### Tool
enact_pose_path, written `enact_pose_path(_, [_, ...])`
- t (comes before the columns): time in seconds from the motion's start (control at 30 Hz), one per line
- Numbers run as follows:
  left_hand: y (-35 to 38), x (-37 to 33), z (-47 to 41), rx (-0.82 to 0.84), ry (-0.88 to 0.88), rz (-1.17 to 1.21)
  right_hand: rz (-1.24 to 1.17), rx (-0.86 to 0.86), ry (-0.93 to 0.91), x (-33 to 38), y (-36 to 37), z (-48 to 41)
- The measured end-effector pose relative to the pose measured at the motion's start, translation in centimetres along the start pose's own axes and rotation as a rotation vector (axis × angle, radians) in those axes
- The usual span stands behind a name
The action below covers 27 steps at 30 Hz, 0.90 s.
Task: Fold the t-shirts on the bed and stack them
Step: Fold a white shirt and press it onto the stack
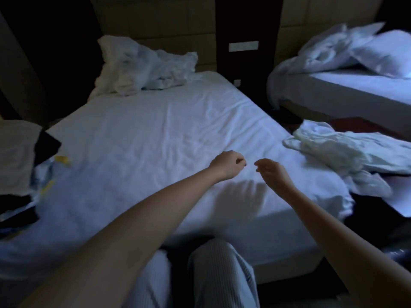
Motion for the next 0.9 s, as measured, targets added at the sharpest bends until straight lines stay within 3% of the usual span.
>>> enact_pose_path(0.23, [10.2,-5.6,-8.0,0.053,0.059,-0.031,0.104,-0.125,0.134,-8.6,-6.1,-0.3])
enact_pose_path(0.4, [13.8,-7.0,-11.0,-0.106,0.168,-0.112,0.209,-0.289,0.133,-11.8,-9.4,-1.1])
enact_pose_path(0.5, [14.4,-5.7,-11.3,-0.224,0.219,-0.082,0.426,-0.434,0.075,-12.2,-11.3,-3.2])
enact_pose_path(0.57, [14.6,-5.5,-11.4,-0.238,0.243,-0.072,0.524,-0.521,0.162,-12.6,-13.1,-4.9])
enact_pose_path(0.63, [14.5,-5.5,-11.4,-0.293,0.248,-0.063,0.500,-0.505,0.332,-14.2,-14.6,-6.6])
enact_pose_path(0.73, [14.6,-5.3,-11.3,-0.362,0.252,-0.032,0.476,-0.329,0.488,-16.8,-14.3,-8.2])
enact_pose_path(0.9, [14.1,-5.2,-11.4,-0.345,0.223,0.048,0.125,-0.432,0.358,-14.3,-11.4,-5.9])
Point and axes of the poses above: each hand's wrist, its own z-axis away from the middle knuckle, its own y-axis out of the palm, x = y × z, the point moved 7 cm from there along -z, towards the middle knuckle, and after that the axes turned 3 degrees about z, right-handed, at the moved point
